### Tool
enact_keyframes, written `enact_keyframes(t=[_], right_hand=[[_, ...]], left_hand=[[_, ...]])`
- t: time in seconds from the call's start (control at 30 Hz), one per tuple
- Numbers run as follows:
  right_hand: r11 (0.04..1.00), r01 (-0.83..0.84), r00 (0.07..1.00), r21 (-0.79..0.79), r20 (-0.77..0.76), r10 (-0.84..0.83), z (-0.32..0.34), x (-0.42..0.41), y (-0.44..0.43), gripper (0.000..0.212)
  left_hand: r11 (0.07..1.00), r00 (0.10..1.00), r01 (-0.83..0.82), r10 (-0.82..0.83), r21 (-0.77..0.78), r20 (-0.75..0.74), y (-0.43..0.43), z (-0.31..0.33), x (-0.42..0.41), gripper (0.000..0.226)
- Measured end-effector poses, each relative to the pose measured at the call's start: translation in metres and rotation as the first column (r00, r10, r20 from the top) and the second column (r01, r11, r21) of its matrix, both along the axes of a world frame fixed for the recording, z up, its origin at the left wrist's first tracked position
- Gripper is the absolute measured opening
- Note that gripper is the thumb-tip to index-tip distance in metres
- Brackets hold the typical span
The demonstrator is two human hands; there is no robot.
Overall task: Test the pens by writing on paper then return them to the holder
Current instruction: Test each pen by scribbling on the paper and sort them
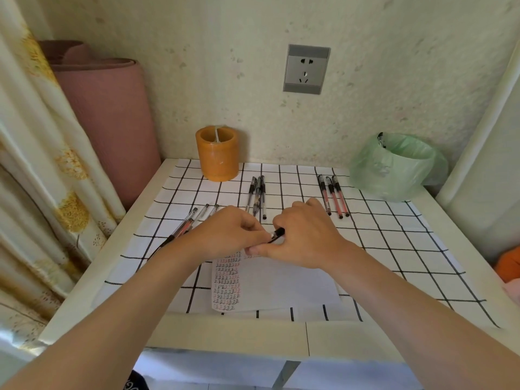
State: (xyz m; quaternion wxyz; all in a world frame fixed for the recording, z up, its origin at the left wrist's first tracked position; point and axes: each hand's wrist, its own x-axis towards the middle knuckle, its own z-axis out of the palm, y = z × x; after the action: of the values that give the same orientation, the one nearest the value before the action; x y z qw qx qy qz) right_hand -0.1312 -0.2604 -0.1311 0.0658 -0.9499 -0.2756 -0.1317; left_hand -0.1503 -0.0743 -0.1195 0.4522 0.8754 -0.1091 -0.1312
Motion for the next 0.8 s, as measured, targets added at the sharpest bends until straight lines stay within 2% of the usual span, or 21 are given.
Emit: enact_keyframes(t=[0.17,0.33,0.5,0.57,0.63,0.7,0.8], right_hand=[[0.996,-0.07,0.997,0.059,0.049,0.067,0.001,-0.003,0.003,0.064],[0.995,-0.039,0.996,0.091,0.088,0.031,0.003,-0.005,0.006,0.06],[0.995,-0.025,0.998,0.099,0.066,0.019,0.0,-0.003,0.008,0.06],[0.989,-0.067,0.997,0.132,-0.017,0.07,-0.001,0.0,0.004,0.054],[0.97,-0.101,0.983,0.222,-0.128,0.131,-0.005,0.004,-0.002,0.041],[0.943,-0.094,0.976,0.318,-0.16,0.151,-0.008,0.008,-0.007,0.025],[0.926,-0.023,0.973,0.377,-0.203,0.107,-0.009,0.014,-0.013,0.025]], left_hand=[[0.998,0.996,0.003,-0.008,-0.057,-0.094,0.0,0.001,-0.002,0.018],[0.994,0.991,-0.03,0.016,-0.105,-0.131,0.002,0.004,0.0,0.018],[0.994,0.987,-0.048,0.031,-0.103,-0.156,0.006,0.008,0.001,0.02],[0.996,0.989,-0.066,0.058,-0.054,-0.133,0.01,0.009,0.002,0.02],[0.99,0.988,-0.143,0.142,-0.019,-0.062,0.013,0.009,0.006,0.019],[0.956,0.957,-0.287,0.288,-0.052,0.017,0.017,0.008,0.011,0.016],[0.874,0.881,-0.45,0.468,-0.186,0.068,0.024,0.007,0.019,0.008]])
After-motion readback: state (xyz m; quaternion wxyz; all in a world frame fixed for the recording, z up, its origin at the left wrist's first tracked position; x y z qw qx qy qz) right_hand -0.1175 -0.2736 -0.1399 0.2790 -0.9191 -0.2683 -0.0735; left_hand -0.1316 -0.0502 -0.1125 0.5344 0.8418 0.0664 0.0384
